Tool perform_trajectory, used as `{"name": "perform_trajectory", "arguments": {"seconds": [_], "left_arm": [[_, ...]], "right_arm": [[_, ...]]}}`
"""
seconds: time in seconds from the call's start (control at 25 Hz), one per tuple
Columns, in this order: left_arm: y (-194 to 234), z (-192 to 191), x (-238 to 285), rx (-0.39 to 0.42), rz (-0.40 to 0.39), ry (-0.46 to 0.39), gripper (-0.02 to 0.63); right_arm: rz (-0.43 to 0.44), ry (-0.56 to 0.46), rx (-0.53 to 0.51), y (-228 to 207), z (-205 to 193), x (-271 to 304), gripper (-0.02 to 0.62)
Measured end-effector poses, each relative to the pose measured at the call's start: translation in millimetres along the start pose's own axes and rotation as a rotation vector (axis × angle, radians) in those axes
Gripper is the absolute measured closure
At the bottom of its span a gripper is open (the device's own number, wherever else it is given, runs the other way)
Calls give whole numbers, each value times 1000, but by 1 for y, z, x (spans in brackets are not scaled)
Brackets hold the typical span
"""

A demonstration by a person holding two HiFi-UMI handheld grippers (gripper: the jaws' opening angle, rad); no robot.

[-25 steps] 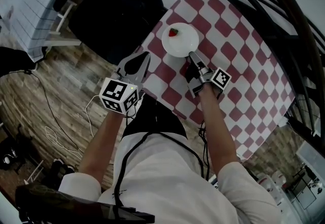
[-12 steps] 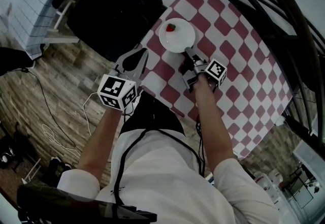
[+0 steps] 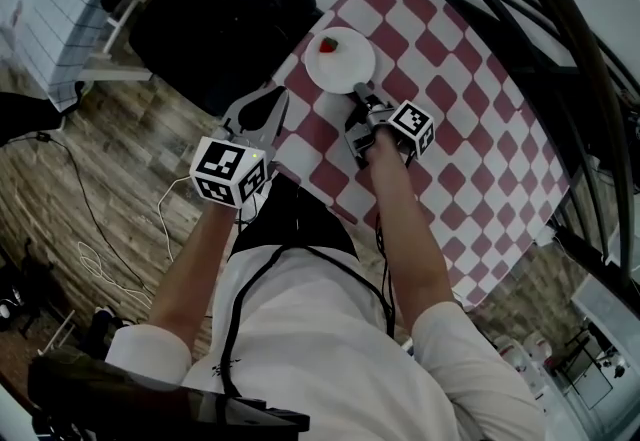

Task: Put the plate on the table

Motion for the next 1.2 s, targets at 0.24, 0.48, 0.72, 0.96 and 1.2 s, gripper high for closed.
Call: {"name": "perform_trajectory", "arguments": {"seconds": [0.24, 0.48, 0.72, 0.96, 1.2], "left_arm": [[-5, 3, -6, -1, 1, -8, 601], [-16, 8, -18, 10, 4, -16, 601], [-31, 19, -27, 38, -4, -36, 601], [-47, 29, -41, 51, -9, -54, 601], [-62, 38, -51, 81, -38, -62, 601]], "right_arm": [[-1, 30, -62, 9, -4, -1, 485], [-22, 57, -106, 12, -16, -20, 419], [6, 33, -149, 21, -22, -55, 510], [109, 48, -233, 49, -35, -94, 589], [274, 26, -318, 95, -54, -128, 589]]}}
Point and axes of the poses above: the fingertips, and each gripper's own axes: x forward along the fingers, y to its left, z out of its top, the point moved 3 cm from there along -x, backward along the fingers, and after that the axes turned 8 degrees about y, right-handed, at the moved point
